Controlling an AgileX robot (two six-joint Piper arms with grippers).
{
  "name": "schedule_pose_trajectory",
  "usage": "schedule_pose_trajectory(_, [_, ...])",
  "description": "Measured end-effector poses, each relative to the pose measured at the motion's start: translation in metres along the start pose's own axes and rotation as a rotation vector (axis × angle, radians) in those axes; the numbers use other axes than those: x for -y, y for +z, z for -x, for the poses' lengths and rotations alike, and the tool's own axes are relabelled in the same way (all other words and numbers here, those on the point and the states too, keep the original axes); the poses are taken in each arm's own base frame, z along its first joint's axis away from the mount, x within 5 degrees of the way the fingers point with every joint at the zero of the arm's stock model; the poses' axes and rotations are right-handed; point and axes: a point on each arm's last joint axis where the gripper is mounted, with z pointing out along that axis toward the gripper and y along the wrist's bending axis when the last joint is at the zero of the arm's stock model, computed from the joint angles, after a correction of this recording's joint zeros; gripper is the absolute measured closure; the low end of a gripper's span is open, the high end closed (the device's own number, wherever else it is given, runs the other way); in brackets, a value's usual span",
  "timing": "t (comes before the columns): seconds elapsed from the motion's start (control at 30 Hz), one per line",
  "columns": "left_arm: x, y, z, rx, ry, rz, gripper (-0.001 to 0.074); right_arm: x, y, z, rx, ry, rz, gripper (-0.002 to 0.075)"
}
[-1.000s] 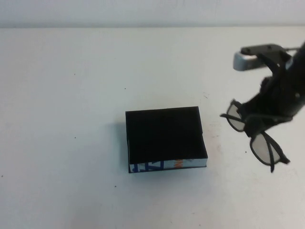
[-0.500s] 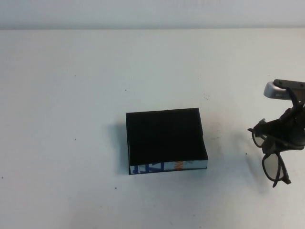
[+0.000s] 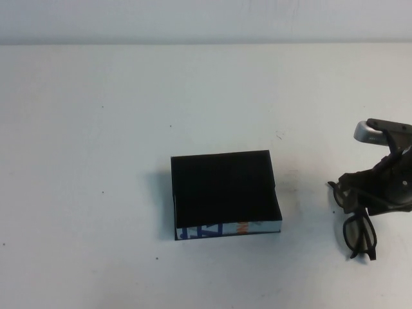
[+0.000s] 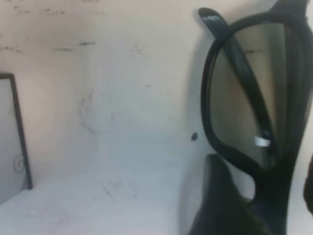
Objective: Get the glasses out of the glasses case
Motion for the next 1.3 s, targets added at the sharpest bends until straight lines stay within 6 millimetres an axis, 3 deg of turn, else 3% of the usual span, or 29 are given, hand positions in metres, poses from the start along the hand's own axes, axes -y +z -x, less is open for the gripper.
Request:
schedule_pose_trajectory(0.2, [0.000, 0.000, 0.000, 0.000, 0.000, 0.000, 0.0740, -0.007, -0.029, -0.004, 0.032, -0.036, 0.009, 0.0367])
schedule_pose_trajectory(0.4, [0.000, 0.000, 0.000, 0.000, 0.000, 0.000, 0.0740, -0.020, -0.094, -0.025, 0.088, -0.126, 0.003, 0.0396])
schedule_pose_trajectory(0.5, [0.000, 0.000, 0.000, 0.000, 0.000, 0.000, 0.0740, -0.025, -0.133, -0.046, 0.176, -0.169, 0.001, 0.0468])
schedule_pose_trajectory(0.6, [0.000, 0.000, 0.000, 0.000, 0.000, 0.000, 0.0740, -0.031, -0.172, -0.077, 0.337, -0.196, 0.021, 0.0585])
schedule_pose_trajectory(0.73, [0.000, 0.000, 0.000, 0.000, 0.000, 0.000, 0.0740, -0.031, -0.200, -0.122, 0.539, -0.209, 0.062, 0.0713])
schedule_pose_trajectory(0.97, [0.000, 0.000, 0.000, 0.000, 0.000, 0.000, 0.0740, -0.013, -0.207, -0.197, 0.837, -0.250, 0.024, 0.0741])
schedule_pose_trajectory(1.3, [0.000, 0.000, 0.000, 0.000, 0.000, 0.000, 0.0740, 0.015, -0.164, -0.242, 1.220, -0.271, -0.029, 0.0742])
